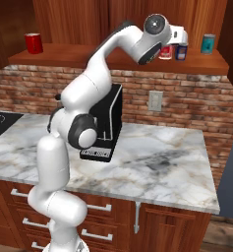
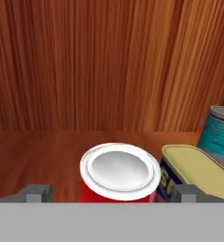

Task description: Pick the cans from the counter and place them in their designated side in the cabinet.

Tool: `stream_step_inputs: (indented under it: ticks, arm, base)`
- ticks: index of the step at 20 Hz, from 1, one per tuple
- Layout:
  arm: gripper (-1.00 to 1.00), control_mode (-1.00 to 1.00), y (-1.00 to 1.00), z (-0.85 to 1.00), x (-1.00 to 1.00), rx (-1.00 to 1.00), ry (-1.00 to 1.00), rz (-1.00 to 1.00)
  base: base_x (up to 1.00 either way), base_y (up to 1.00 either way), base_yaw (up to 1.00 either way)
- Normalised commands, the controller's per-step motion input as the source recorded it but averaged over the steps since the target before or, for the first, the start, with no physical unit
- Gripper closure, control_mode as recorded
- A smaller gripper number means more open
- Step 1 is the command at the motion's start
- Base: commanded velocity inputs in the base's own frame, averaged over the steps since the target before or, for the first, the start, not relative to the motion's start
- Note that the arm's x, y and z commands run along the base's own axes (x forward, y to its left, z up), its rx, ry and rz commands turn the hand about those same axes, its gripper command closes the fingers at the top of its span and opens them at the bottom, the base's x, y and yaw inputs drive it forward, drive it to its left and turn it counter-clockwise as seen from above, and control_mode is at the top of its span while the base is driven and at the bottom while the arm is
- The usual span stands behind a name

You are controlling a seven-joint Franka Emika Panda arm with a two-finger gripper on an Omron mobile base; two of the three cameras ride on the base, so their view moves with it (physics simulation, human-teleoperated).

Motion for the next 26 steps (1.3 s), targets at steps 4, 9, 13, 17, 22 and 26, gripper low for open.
stream_step_inputs:
  ticks: [4,9,13,17,22,26]
  arm:
    - [-1.00,-1.00,-0.05,0.09,-0.29,0.00,-0.12,0.06]
    - [-1.00,-1.00,0.08,0.09,-0.42,0.00,-0.09,0.05]
    - [-1.00,-1.00,0.15,0.07,-0.43,0.00,-0.09,0.05]
    - [-1.00,-1.00,0.29,0.03,-0.52,-0.02,-0.09,0.05]
    - [-1.00,-1.00,0.38,0.00,-0.59,-0.05,-0.10,0.05]
    - [-1.00,-1.00,0.39,0.02,-0.60,-0.05,-0.08,0.05]
  base:
    - [0.00,0.00,0.00]
    - [0.00,0.00,0.00]
    - [0.00,0.00,0.00]
    - [0.00,0.00,0.00]
    - [0.00,0.00,0.00]
    - [0.00,0.00,0.00]
